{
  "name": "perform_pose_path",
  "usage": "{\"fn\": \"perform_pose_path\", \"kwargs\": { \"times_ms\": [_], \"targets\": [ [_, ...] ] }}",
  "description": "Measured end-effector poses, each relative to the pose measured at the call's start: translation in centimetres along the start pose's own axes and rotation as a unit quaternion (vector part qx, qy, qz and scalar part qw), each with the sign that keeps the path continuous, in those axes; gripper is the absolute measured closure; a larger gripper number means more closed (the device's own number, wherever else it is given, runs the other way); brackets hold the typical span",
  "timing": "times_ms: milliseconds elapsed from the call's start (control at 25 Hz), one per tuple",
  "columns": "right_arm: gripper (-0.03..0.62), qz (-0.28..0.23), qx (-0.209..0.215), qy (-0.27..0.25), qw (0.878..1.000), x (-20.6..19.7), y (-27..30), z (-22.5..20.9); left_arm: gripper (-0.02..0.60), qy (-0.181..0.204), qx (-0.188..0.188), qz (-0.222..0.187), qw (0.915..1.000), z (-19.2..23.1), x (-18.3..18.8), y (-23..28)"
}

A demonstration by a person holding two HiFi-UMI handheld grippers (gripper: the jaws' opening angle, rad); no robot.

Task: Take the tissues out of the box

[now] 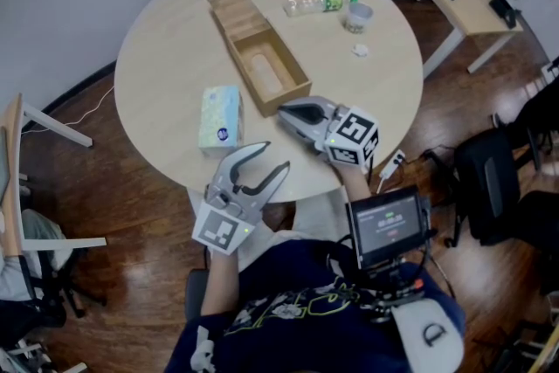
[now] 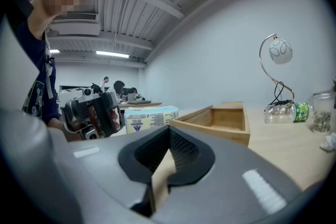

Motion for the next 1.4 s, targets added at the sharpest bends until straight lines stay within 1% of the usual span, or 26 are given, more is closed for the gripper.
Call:
{"fn": "perform_pose_path", "kwargs": {
  "times_ms": [80, 200, 280, 440, 520, 600, 760, 920, 960, 1000, 1040, 1200, 1240, 1360, 1400],
  "targets": [
    [0.599, -0.001, 0.0, 0.0, 1.0, -0.1, 0.0, -0.1, 0.403, -0.003, 0.0, -0.007, 1.0, 0.2, 0.2, 0.0],
    [0.599, -0.001, 0.001, -0.001, 1.0, -0.1, -0.1, -0.1, 0.438, -0.004, 0.003, -0.008, 1.0, 0.3, 0.2, 0.0],
    [0.599, 0.001, 0.003, -0.003, 1.0, -0.4, 0.0, -0.2, 0.44, -0.005, 0.005, -0.006, 1.0, 0.3, 0.1, -0.1],
    [0.599, 0.0, 0.0, 0.002, 1.0, -0.1, -0.1, -0.1, 0.442, -0.012, 0.011, -0.013, 0.9998, 0.5, 0.3, -0.1],
    [0.599, 0.0, 0.0, 0.002, 1.0, 0.0, -0.1, 0.0, 0.452, -0.01, 0.01, -0.013, 0.9998, 0.6, 0.3, 0.0],
    [0.599, -0.001, 0.0, -0.001, 1.0, 0.1, -0.1, -0.1, 0.46, -0.021, 0.004, -0.009, 0.9997, 0.7, 0.2, 0.2],
    [0.599, -0.004, 0.0, -0.001, 1.0, 0.0, -0.1, -0.1, 0.46, -0.065, -0.004, -0.004, 0.9978, 0.6, -0.2, 0.5],
    [0.597, 0.0, -0.002, 0.002, 1.0, 0.0, -0.1, -0.2, 0.464, -0.073, -0.006, 0.004, 0.9973, 0.7, -0.4, 0.6],
    [0.599, 0.0, -0.001, 0.001, 1.0, 0.0, -0.1, -0.2, 0.48, -0.072, -0.007, 0.005, 0.9974, 0.7, -0.4, 0.6],
    [0.598, 0.0, 0.0, -0.001, 1.0, 0.0, -0.2, -0.2, 0.518, -0.07, -0.008, 0.006, 0.9975, 0.7, -0.4, 0.6],
    [0.599, -0.001, 0.0, -0.001, 1.0, 0.0, -0.2, -0.2, 0.572, -0.067, -0.009, 0.007, 0.9977, 0.7, -0.3, 0.7],
    [0.599, -0.002, 0.0, 0.001, 1.0, -0.1, -0.2, -0.3, 0.58, -0.062, -0.015, 0.01, 0.9979, 0.6, -0.4, 0.9],
    [0.597, -0.002, 0.0, 0.001, 1.0, -0.1, -0.2, -0.3, 0.58, -0.067, -0.013, 0.01, 0.9976, 0.6, -0.4, 0.9],
    [0.597, -0.002, -0.001, 0.0, 1.0, 0.0, -0.2, -0.3, 0.58, -0.098, -0.005, 0.014, 0.995, 0.9, -0.8, 1.0],
    [0.597, -0.002, -0.002, 0.001, 1.0, 0.0, -0.2, -0.3, 0.58, -0.103, -0.004, 0.017, 0.9945, 1.0, -0.9, 1.0]
  ]
}}
Point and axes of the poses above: the fingertips, and each gripper's own axes: y forward along the fingers, z to its left, x out of its top, the point moved 6 cm from there along -y, backward along the fingers, and after that the axes turned 12 degrees about z, right-handed, at the moved point
